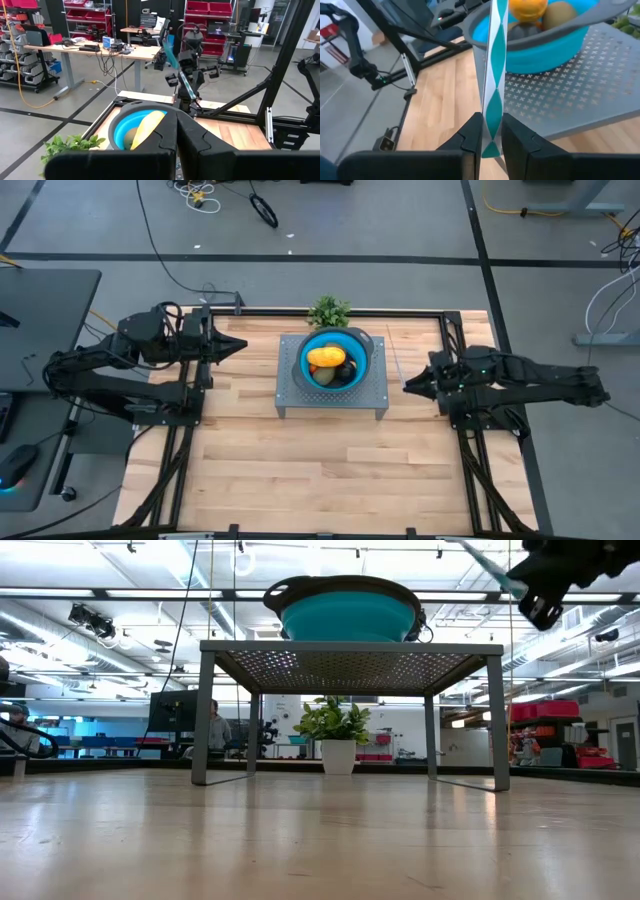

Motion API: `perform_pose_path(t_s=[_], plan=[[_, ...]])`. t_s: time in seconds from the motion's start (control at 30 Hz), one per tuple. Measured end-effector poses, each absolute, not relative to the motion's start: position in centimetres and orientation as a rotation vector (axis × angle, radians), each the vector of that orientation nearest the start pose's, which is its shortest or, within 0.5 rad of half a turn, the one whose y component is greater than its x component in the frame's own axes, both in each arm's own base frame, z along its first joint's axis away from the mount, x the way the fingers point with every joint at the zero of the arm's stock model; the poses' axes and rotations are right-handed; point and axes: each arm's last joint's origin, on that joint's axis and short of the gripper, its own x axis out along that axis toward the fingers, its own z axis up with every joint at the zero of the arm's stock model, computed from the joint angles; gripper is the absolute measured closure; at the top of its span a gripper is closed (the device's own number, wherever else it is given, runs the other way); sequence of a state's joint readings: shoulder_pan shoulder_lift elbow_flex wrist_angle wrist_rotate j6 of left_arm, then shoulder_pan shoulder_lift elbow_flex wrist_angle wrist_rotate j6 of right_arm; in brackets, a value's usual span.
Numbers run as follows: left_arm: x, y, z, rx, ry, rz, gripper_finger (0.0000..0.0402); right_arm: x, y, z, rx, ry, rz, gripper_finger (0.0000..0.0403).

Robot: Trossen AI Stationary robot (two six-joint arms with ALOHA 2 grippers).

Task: Pick & Place Fruit
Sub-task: Put the knife on the shelf

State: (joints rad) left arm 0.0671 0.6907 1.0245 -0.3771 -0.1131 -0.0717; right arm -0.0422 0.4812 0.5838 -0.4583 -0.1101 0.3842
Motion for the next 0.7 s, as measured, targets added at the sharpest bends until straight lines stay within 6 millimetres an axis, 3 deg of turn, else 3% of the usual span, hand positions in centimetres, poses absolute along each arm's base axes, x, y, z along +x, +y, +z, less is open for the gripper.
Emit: perform_pose_path(t_s=[0.17,0.5,0.7], plan=[[12.42,1.16,40.45,-0.072,0.037,0.182,0.0398,11.87,-0.16,26.92,0.429,0.331,0.008,0.0344],[12.42,1.18,40.46,-0.071,0.036,0.187,0.0398,11.94,-0.22,27.20,0.462,0.297,-0.009,0.0344],[12.42,1.18,40.46,-0.071,0.036,0.188,0.0398,11.99,-0.39,27.34,0.679,0.263,-0.094,0.0344]])
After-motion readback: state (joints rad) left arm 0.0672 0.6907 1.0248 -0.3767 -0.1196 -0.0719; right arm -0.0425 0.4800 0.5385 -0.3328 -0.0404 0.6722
